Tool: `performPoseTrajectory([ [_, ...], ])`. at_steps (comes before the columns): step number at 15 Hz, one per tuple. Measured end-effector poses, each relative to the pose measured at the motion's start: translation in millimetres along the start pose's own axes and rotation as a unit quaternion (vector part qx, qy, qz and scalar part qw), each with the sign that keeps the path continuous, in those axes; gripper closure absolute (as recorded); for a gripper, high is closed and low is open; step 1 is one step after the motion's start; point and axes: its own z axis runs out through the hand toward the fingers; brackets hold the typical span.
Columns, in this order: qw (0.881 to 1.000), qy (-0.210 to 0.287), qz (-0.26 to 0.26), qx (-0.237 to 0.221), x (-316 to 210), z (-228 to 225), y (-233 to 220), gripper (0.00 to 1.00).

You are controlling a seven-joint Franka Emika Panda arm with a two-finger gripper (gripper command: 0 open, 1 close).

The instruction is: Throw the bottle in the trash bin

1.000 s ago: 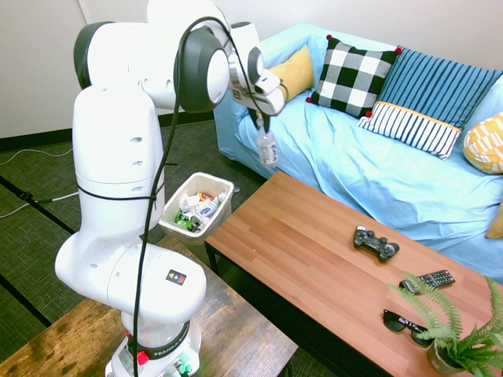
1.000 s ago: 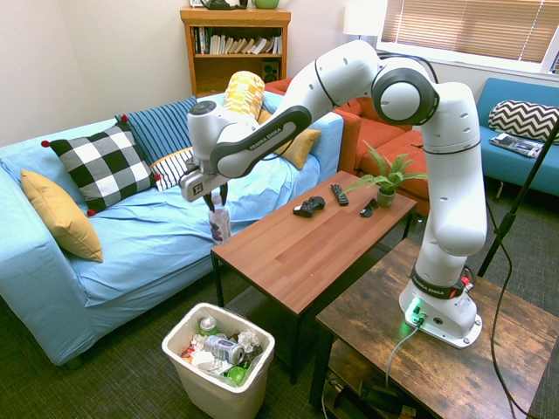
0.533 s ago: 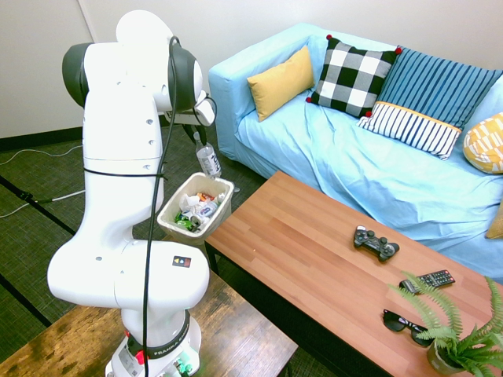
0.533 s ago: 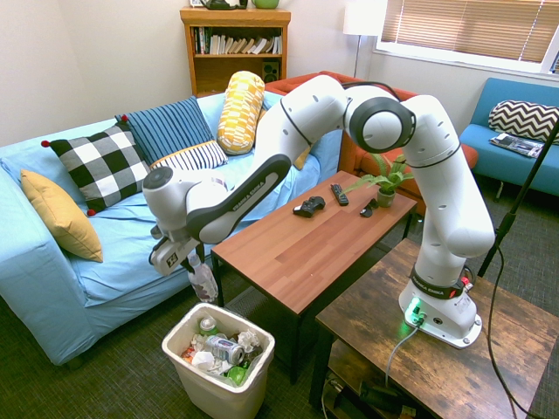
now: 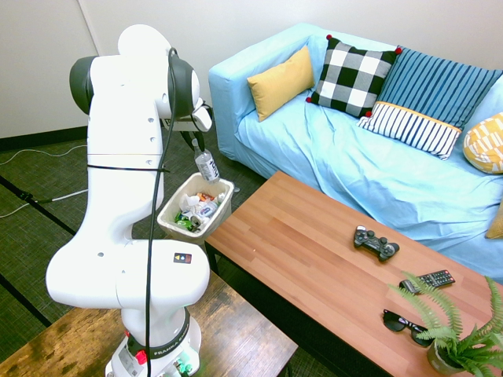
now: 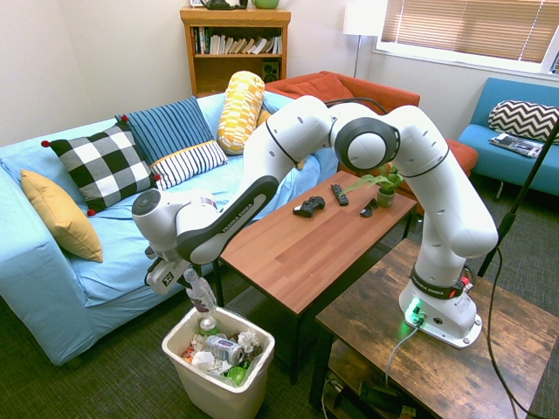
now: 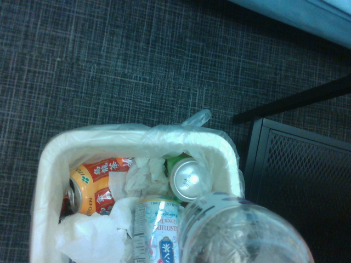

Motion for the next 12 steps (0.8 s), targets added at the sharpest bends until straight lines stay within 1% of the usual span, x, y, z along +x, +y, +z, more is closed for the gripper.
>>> performPoseTrajectory([
  [12, 1.0, 0.001, 0.001, 0.002, 0.9, -4.6, -2.4, 0.0],
])
